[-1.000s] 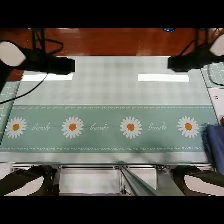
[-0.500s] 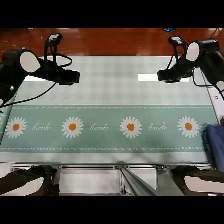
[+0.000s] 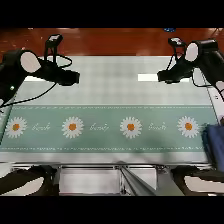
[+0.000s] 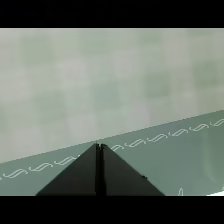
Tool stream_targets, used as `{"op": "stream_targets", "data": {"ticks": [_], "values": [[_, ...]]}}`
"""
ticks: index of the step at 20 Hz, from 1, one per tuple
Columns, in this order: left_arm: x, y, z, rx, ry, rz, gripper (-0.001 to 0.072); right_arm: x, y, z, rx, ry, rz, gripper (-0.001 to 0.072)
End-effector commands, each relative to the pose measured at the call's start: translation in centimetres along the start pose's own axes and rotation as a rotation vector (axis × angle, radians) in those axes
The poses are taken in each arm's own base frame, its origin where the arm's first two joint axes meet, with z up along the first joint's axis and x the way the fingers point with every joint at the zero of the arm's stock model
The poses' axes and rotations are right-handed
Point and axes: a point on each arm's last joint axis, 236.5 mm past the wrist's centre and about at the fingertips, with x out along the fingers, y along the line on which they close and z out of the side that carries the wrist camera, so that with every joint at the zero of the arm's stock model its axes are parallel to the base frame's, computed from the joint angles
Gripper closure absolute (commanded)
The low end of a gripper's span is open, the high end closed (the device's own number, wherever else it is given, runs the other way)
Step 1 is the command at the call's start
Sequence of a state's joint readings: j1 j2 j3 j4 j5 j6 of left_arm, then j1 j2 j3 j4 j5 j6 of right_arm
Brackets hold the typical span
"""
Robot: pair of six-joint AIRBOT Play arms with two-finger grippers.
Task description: Fold the shirts.
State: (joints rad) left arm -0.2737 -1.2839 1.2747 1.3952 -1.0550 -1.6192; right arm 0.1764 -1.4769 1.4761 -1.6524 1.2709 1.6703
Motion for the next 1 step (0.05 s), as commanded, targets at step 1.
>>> {"op": "stream_targets", "data": {"ticks": [1], "values": [[0.04, -0.01, -0.06, 0.002, 0.002, 0.000, 0.0685, -0.01, 0.04, 0.00, 0.000, 0.000, 0.000, 0.0688]]}}
